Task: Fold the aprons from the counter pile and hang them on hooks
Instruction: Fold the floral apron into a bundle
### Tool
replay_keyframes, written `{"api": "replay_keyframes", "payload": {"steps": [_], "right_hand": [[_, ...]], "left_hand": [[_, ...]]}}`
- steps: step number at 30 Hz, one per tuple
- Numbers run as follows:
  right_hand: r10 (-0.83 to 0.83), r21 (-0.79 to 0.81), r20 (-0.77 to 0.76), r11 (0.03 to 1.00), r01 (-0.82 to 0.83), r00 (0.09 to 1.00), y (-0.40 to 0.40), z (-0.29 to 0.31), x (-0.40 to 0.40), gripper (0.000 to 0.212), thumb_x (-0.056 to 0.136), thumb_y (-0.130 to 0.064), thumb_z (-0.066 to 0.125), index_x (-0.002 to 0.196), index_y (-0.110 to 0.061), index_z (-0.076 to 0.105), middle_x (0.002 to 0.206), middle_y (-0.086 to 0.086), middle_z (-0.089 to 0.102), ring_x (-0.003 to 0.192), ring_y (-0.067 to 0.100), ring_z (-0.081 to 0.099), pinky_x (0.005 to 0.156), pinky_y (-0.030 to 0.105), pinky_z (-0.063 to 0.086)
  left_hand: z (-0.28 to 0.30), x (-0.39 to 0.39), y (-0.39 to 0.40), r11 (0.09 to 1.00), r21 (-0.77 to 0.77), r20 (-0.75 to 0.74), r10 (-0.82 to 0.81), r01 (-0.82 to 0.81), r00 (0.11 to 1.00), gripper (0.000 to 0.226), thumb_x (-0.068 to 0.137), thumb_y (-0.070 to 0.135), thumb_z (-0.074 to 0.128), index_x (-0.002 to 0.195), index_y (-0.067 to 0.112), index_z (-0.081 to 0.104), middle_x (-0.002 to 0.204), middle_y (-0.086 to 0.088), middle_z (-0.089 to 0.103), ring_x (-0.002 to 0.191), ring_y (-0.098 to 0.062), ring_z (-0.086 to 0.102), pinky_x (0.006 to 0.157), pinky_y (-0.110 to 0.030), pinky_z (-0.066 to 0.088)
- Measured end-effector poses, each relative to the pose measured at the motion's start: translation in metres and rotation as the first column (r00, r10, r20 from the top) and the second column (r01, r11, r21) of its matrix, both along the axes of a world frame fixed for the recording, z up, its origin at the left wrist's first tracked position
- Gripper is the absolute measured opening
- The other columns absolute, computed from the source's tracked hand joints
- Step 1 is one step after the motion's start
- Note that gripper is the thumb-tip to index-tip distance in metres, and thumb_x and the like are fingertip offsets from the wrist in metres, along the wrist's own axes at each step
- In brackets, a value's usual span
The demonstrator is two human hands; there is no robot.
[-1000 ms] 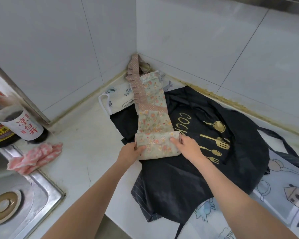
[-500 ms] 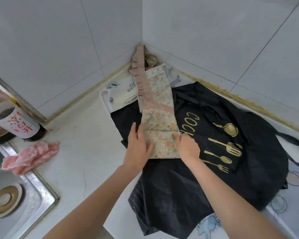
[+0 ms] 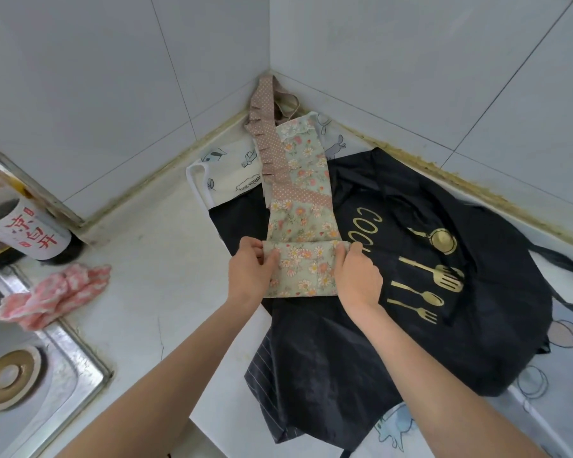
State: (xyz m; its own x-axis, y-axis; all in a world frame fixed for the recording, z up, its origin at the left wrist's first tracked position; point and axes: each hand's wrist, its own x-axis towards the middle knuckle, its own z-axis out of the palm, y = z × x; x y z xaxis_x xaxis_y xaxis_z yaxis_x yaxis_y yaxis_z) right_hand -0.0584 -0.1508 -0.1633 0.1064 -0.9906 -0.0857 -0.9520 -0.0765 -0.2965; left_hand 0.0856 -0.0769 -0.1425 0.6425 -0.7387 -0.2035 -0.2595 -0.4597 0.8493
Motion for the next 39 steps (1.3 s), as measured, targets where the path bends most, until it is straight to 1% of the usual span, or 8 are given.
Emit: {"api": "replay_keyframes", "payload": {"steps": [11, 16, 22, 27, 30, 35, 37, 39], "right_hand": [[0.226, 0.088, -0.169, 0.973, -0.214, 0.959, -0.013, 0.004, -0.008, 0.04, 0.104, -0.033, 0.023, 0.128, -0.008, 0.042, 0.121, 0.012, 0.057, 0.107, 0.03, 0.058, 0.076, 0.036, 0.044], [0.715, 0.037, -0.183, 0.691, -0.722, 0.675, -0.013, 0.014, -0.04, 0.084, 0.083, 0.012, 0.05, 0.151, -0.008, 0.005, 0.157, 0.009, 0.012, 0.14, 0.029, 0.021, 0.109, 0.036, 0.035], [0.794, 0.304, -0.181, 0.606, -0.735, 0.58, -0.016, 0.006, -0.046, 0.098, 0.083, -0.008, 0.055, 0.146, -0.007, -0.02, 0.154, 0.004, -0.025, 0.145, 0.019, -0.017, 0.118, 0.027, -0.004], [0.689, 0.225, -0.249, 0.724, -0.652, 0.68, -0.007, 0.007, -0.022, 0.086, 0.091, -0.02, 0.055, 0.149, -0.005, -0.006, 0.159, 0.009, -0.007, 0.147, 0.019, -0.003, 0.117, 0.026, 0.01], [0.656, 0.139, -0.258, 0.752, -0.644, 0.71, -0.007, 0.019, -0.017, 0.075, 0.093, -0.014, 0.051, 0.151, -0.009, 0.004, 0.159, 0.007, 0.008, 0.145, 0.018, 0.013, 0.115, 0.024, 0.016], [0.727, 0.105, -0.32, 0.664, -0.74, 0.607, -0.018, 0.067, -0.029, 0.062, 0.095, -0.013, 0.042, 0.15, -0.01, 0.014, 0.157, 0.005, 0.018, 0.142, 0.017, 0.023, 0.113, 0.024, 0.017], [0.728, 0.058, -0.353, 0.644, -0.763, 0.588, -0.014, 0.076, -0.035, 0.061, 0.093, -0.016, 0.046, 0.148, -0.007, 0.022, 0.153, 0.009, 0.028, 0.138, 0.022, 0.033, 0.111, 0.03, 0.027], [0.767, 0.002, -0.379, 0.561, -0.828, 0.518, 0.001, 0.078, -0.039, 0.061, 0.078, -0.017, 0.064, 0.134, 0.002, 0.047, 0.133, 0.018, 0.053, 0.117, 0.029, 0.056, 0.096, 0.035, 0.048]], "left_hand": [[-0.002, 0.002, -0.009, 0.99, -0.017, 0.225, -0.133, 0.141, 0.965, 0.041, 0.095, 0.01, 0.05, 0.132, 0.01, 0.035, 0.096, 0.001, 0.054, 0.083, -0.015, 0.052, 0.074, -0.027, 0.043], [-0.022, 0.022, 0.014, 0.857, 0.189, 0.785, -0.425, 0.479, 0.451, 0.065, 0.063, 0.004, 0.083, 0.118, 0.006, 0.049, 0.107, -0.019, 0.055, 0.088, -0.033, 0.059, 0.067, -0.037, 0.058], [-0.036, 0.041, 0.017, 0.695, 0.463, 0.752, -0.636, 0.55, 0.171, 0.087, 0.046, 0.004, 0.088, 0.126, -0.003, 0.054, 0.125, -0.019, 0.059, 0.109, -0.032, 0.063, 0.086, -0.042, 0.052], [-0.03, 0.046, -0.001, 0.652, 0.462, 0.711, -0.677, 0.602, 0.189, 0.084, 0.041, 0.013, 0.091, 0.116, -0.001, 0.058, 0.102, -0.017, 0.065, 0.086, -0.032, 0.067, 0.077, -0.041, 0.056], [-0.012, 0.052, -0.004, 0.608, 0.465, 0.618, -0.744, 0.644, 0.256, 0.073, 0.067, 0.021, 0.081, 0.131, 0.004, 0.051, 0.119, -0.015, 0.057, 0.105, -0.034, 0.058, 0.094, -0.04, 0.045], [0.04, 0.058, 0.006, 0.618, 0.209, 0.266, -0.782, 0.758, 0.564, 0.074, 0.071, 0.039, 0.048, 0.139, 0.012, 0.038, 0.14, -0.004, 0.041, 0.134, -0.022, 0.027, 0.11, -0.029, 0.021], [0.048, 0.051, 0.001, 0.626, 0.084, 0.393, -0.736, 0.775, 0.552, 0.07, 0.079, 0.044, 0.036, 0.139, 0.009, 0.041, 0.143, -0.007, 0.041, 0.137, -0.025, 0.03, 0.115, -0.037, 0.02], [0.05, 0.035, -0.008, 0.572, 0.247, 0.47, -0.777, 0.782, 0.419, 0.066, 0.091, 0.049, 0.025, 0.146, 0.014, 0.029, 0.153, -0.003, 0.027, 0.144, -0.02, 0.016, 0.117, -0.033, 0.008]]}}
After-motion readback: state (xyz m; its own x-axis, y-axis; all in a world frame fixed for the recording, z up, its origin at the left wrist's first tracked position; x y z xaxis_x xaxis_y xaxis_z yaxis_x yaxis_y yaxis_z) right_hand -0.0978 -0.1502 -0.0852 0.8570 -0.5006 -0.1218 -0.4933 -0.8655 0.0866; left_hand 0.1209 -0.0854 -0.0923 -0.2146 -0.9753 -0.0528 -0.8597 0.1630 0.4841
